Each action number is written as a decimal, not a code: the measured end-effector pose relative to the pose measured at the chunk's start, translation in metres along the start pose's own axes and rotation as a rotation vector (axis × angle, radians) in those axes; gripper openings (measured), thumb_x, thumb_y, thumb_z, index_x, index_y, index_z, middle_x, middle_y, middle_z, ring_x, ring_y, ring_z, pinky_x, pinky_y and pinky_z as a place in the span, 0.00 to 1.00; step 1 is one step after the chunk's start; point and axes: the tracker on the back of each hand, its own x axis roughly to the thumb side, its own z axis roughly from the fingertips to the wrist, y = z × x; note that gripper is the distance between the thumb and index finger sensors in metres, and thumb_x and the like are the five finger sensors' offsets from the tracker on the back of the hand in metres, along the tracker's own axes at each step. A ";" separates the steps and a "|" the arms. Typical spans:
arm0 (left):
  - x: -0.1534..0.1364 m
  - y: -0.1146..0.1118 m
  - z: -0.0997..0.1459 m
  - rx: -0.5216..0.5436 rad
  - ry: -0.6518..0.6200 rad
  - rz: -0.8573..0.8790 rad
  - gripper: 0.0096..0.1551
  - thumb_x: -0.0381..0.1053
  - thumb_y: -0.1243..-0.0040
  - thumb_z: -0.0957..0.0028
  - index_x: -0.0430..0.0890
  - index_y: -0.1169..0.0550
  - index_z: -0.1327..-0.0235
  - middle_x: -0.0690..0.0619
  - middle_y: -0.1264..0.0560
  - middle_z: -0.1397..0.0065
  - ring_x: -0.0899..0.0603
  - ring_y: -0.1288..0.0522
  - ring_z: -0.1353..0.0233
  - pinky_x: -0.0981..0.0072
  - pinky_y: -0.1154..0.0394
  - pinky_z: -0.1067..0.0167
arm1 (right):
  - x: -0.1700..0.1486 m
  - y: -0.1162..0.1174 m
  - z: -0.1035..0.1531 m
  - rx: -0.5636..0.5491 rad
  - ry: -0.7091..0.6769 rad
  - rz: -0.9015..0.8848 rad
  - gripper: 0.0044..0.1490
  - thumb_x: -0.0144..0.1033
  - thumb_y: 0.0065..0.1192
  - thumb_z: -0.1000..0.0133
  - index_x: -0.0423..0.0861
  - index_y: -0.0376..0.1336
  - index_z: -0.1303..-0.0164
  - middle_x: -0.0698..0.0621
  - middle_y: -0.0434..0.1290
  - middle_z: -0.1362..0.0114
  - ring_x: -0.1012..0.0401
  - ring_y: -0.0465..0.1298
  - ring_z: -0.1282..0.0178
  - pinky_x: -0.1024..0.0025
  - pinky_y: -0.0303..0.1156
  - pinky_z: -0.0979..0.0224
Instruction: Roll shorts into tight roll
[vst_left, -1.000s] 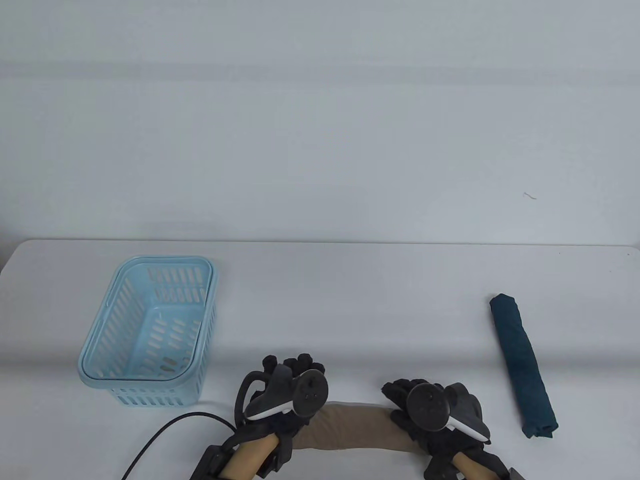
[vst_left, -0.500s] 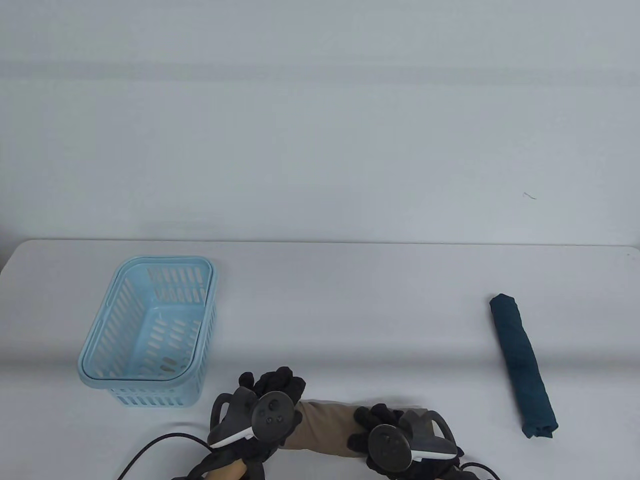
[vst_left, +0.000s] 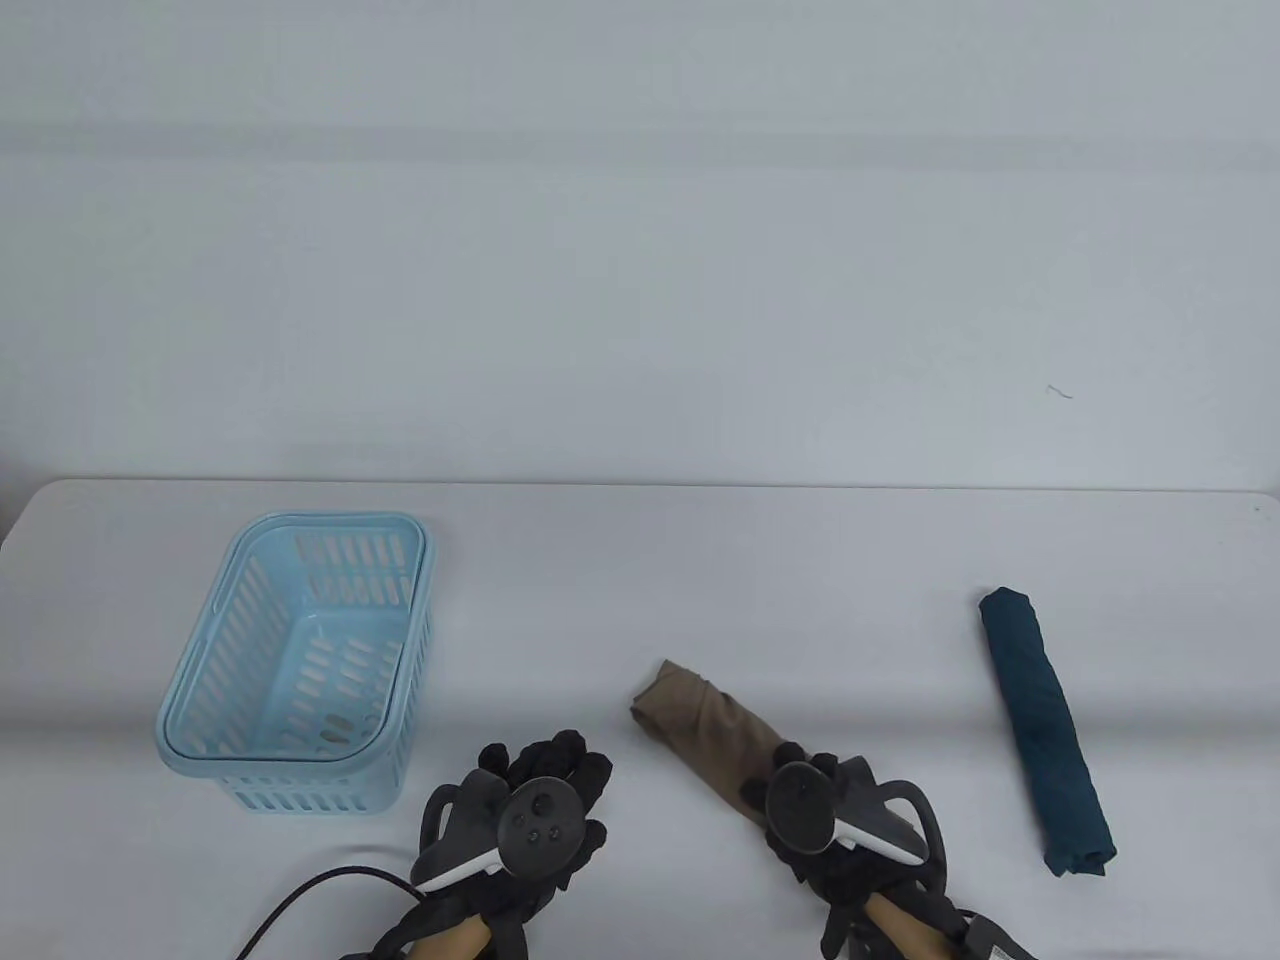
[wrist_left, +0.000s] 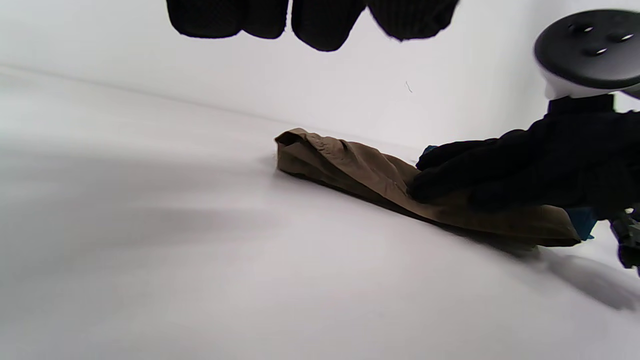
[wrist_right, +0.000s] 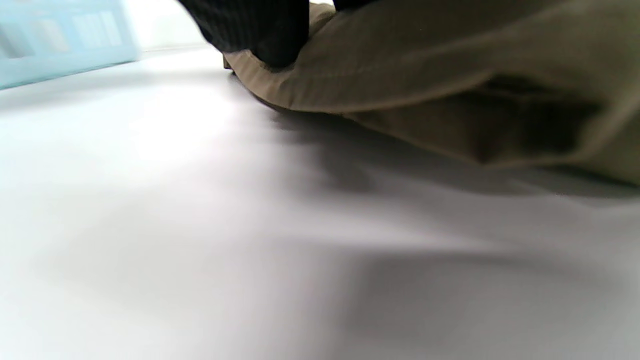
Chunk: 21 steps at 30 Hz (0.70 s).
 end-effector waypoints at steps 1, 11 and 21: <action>0.000 -0.001 0.000 -0.005 -0.001 0.003 0.38 0.52 0.52 0.43 0.38 0.39 0.22 0.30 0.46 0.16 0.22 0.43 0.20 0.18 0.55 0.35 | -0.009 -0.002 -0.003 -0.004 0.043 -0.007 0.34 0.41 0.49 0.41 0.56 0.52 0.21 0.44 0.40 0.14 0.41 0.47 0.18 0.42 0.51 0.22; 0.006 -0.005 -0.003 -0.038 -0.012 0.007 0.38 0.53 0.52 0.43 0.37 0.39 0.22 0.29 0.47 0.16 0.22 0.43 0.20 0.18 0.56 0.35 | -0.086 -0.015 -0.017 -0.007 0.356 -0.089 0.35 0.40 0.48 0.41 0.56 0.50 0.20 0.43 0.38 0.14 0.41 0.45 0.18 0.43 0.50 0.21; 0.010 -0.009 -0.004 -0.066 -0.018 0.005 0.38 0.53 0.53 0.43 0.37 0.39 0.22 0.29 0.47 0.16 0.22 0.44 0.20 0.18 0.56 0.35 | -0.125 -0.015 -0.015 -0.022 0.526 -0.138 0.36 0.40 0.48 0.40 0.55 0.48 0.20 0.42 0.37 0.15 0.41 0.44 0.19 0.45 0.49 0.21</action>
